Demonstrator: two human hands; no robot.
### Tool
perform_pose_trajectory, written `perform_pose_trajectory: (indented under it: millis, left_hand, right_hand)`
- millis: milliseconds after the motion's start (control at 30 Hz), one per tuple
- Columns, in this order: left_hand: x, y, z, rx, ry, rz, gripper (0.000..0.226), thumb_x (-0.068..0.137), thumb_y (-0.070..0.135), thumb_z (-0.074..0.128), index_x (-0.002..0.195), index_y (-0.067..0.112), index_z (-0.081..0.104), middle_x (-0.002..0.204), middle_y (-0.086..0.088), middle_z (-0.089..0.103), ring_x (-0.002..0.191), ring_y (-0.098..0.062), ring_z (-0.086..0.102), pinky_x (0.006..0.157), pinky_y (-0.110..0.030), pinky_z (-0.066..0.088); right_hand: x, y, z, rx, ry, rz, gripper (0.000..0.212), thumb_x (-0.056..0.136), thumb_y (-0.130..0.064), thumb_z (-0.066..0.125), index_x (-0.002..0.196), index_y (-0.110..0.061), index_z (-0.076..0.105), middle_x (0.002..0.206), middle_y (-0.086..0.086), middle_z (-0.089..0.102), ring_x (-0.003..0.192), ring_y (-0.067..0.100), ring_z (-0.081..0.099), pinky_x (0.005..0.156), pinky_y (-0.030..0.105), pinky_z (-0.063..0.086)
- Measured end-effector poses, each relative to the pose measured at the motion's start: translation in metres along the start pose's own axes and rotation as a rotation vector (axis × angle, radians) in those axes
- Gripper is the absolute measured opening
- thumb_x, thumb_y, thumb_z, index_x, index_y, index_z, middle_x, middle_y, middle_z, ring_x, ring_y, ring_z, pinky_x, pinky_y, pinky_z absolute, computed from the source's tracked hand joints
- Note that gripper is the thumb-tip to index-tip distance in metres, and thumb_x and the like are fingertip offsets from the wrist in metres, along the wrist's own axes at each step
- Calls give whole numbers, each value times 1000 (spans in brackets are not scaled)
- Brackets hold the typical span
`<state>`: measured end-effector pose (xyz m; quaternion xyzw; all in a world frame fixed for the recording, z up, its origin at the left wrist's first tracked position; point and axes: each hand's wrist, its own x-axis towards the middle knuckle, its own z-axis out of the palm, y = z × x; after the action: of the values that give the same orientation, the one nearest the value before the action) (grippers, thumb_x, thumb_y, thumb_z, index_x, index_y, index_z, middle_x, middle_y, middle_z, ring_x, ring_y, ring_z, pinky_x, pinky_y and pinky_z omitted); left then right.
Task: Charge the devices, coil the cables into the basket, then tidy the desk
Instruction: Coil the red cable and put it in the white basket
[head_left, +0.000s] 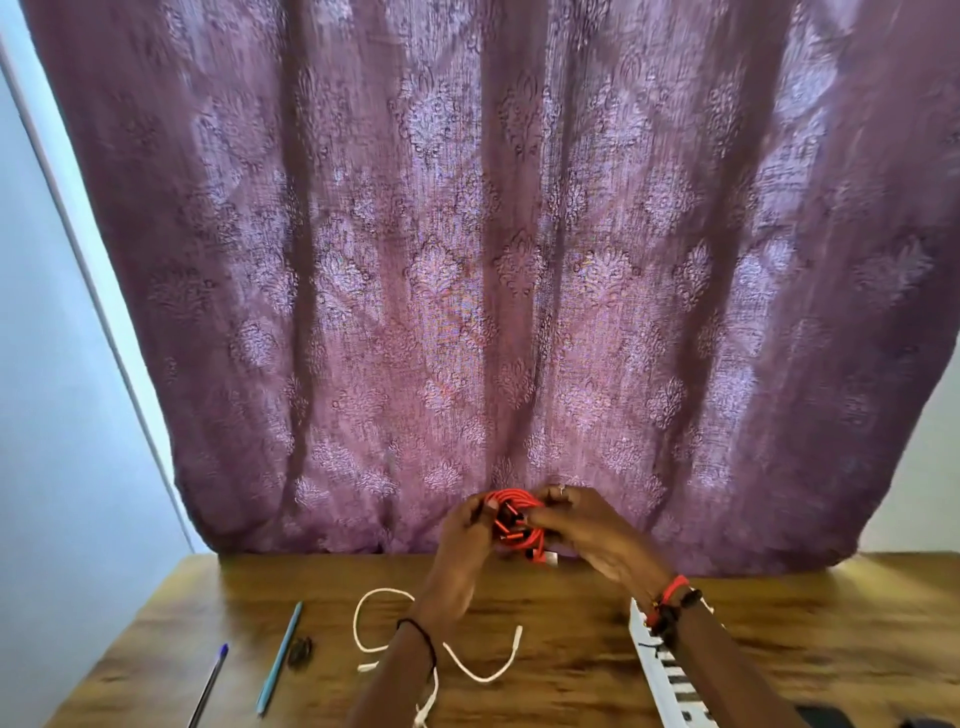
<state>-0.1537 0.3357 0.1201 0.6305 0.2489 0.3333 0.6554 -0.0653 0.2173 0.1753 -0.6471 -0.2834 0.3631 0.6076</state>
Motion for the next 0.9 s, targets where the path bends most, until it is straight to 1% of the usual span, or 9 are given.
perform_pose_trajectory:
  millis: [133,200,300,367,433,567,700,833,900]
  left_hand:
    - [0,4,-3,62,5,47,20,94,9,50,91,21,66,97,-15,69,91,-25,63,92,-49,50]
    - [-3,8,-2,103,-20,106,12,91,18,55,90,24,65,96,-11,69,89,-21,63,90,-45,51]
    - [-5,10,-3,134,-83,163,17,83,32,56,95,23,65,96,-8,70,89,-17,65,87,-37,52]
    - [-8,10,-4,125,-106,166,13,89,23,59,98,18,67,95,-6,72,88,-15,66,84,-33,53]
    - [-9,9,-4,72,-121,118,12,86,20,64,95,17,70,92,-6,73,86,-18,67,82,-36,55]
    - [-10,8,-2,-22,-127,-25,21,86,13,64,100,-2,68,101,-26,68,90,-33,65,85,-50,53]
    - [-10,7,-1,-54,-130,-56,23,86,12,62,101,-5,67,99,-26,69,90,-34,66,85,-47,54]
    - [-8,9,0,-13,-113,-30,12,88,10,60,94,6,70,99,-26,68,87,-29,65,86,-49,52]
    - [-8,9,-1,6,-123,-35,13,88,12,59,94,7,69,99,-23,69,88,-29,65,87,-50,52]
  right_hand:
    - [1,-1,4,5,49,-11,17,72,-3,75,87,-2,66,88,18,68,83,28,66,81,42,55]
    - [1,0,4,-17,76,-33,17,70,-1,77,83,-2,67,86,19,68,82,30,65,80,43,55]
    - [0,0,2,16,82,-33,14,69,4,75,79,-2,67,76,15,68,67,24,66,64,32,58]
    - [0,0,1,112,78,-9,15,71,9,71,83,2,66,70,13,69,57,19,67,57,29,58]
    - [0,0,-2,160,91,3,16,72,10,70,86,5,65,66,11,69,53,17,67,52,28,58]
    - [2,3,-5,177,78,25,13,73,11,68,81,1,66,65,11,70,50,17,66,46,26,55]
    - [6,4,-7,188,57,19,15,74,16,64,79,2,63,70,13,69,53,18,67,53,27,58]
    - [8,4,-10,124,36,46,22,74,12,67,95,10,63,83,19,69,63,23,68,64,32,60]
    - [8,4,-10,104,38,55,27,74,12,67,101,13,60,87,21,68,63,22,68,62,31,60]
